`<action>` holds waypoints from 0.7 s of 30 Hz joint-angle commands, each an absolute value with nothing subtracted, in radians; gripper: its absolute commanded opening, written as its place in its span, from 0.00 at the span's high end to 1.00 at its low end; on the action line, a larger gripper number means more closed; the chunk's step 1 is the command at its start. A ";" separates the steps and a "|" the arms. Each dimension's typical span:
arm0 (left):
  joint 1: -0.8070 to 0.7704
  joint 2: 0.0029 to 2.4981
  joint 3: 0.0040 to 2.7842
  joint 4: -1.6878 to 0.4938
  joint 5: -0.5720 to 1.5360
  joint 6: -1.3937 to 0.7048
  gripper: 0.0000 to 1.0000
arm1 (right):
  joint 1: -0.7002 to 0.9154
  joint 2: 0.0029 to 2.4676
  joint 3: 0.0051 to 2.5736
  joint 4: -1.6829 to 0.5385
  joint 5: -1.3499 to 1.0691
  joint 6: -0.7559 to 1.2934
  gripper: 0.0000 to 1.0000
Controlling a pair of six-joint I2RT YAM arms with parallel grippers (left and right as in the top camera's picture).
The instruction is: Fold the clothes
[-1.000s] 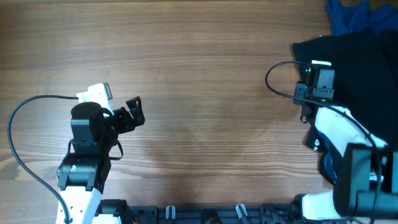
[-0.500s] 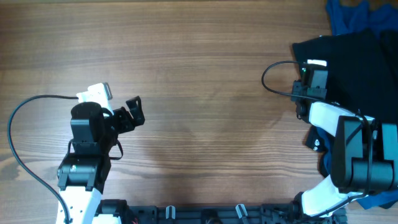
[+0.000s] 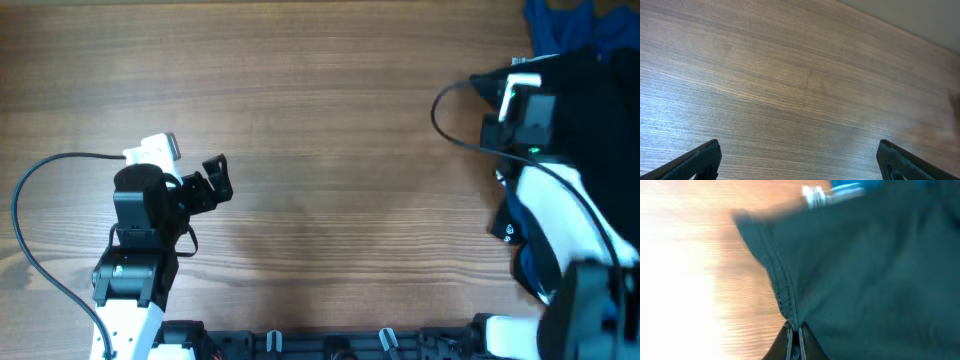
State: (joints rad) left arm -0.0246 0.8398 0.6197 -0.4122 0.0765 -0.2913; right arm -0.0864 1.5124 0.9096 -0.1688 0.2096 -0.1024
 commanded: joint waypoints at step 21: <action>-0.019 0.939 0.637 -0.318 0.247 -0.300 0.00 | 0.373 1.523 0.989 -0.027 0.133 0.232 0.00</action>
